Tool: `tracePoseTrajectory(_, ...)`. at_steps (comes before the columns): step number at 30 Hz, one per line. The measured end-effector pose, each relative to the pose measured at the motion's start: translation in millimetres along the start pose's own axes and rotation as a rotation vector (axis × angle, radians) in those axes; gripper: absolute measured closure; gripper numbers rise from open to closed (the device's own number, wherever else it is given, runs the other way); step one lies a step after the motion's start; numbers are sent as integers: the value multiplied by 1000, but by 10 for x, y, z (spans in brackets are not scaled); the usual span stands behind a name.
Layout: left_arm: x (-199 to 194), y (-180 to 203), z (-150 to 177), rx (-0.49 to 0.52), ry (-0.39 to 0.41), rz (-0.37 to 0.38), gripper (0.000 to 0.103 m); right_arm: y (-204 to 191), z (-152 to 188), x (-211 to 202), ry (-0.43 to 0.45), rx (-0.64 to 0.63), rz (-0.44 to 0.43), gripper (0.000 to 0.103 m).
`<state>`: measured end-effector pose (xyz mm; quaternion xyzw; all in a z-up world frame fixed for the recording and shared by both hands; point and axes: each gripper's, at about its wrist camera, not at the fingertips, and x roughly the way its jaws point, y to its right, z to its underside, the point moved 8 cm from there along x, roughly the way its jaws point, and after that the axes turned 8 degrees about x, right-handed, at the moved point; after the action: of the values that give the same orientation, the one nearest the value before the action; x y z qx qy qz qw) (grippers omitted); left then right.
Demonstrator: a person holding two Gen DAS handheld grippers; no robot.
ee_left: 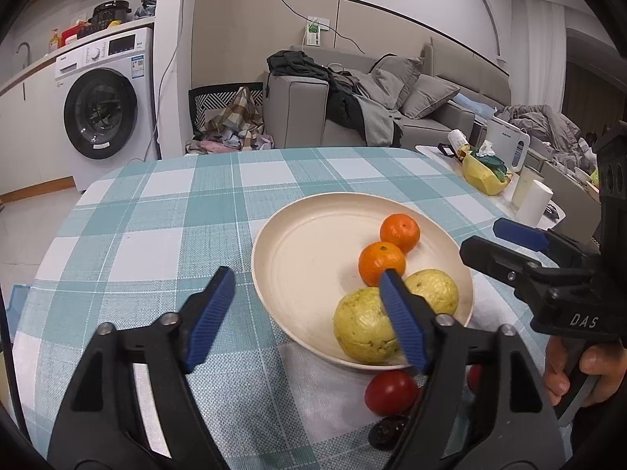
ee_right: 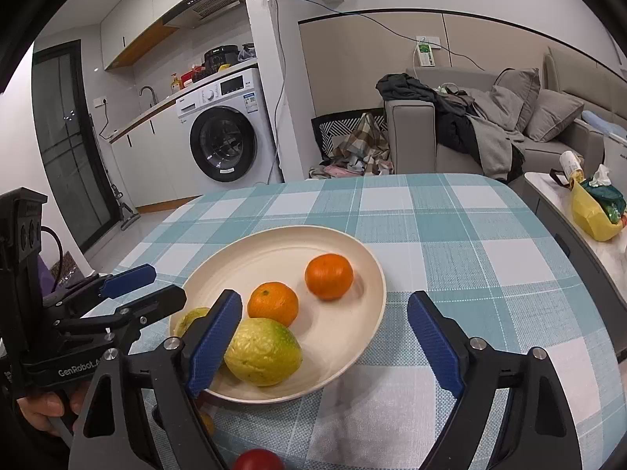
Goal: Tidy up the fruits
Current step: 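Move both open tools back to the small fruits beside the plate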
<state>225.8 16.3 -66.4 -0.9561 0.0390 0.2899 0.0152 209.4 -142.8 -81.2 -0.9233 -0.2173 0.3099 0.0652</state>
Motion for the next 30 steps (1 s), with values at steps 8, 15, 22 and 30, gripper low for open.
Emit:
tracePoseTrajectory(8,-99,3,24,-3,7,-8,18,-14,10,0,-4,-1,-20,2)
tracePoseTrajectory(15,-234,-16,25,1,33,-48,1,-2,20,-13,-5,3,-17,1)
tracePoseTrajectory(22,-316,-7,78,-10,9,-48,1,33,41,-61,-5,3,-3,0)
tracePoseTrajectory(30,-570,17,137,-16,-4,-56,1,29,64,-161,-41,34,-26,0)
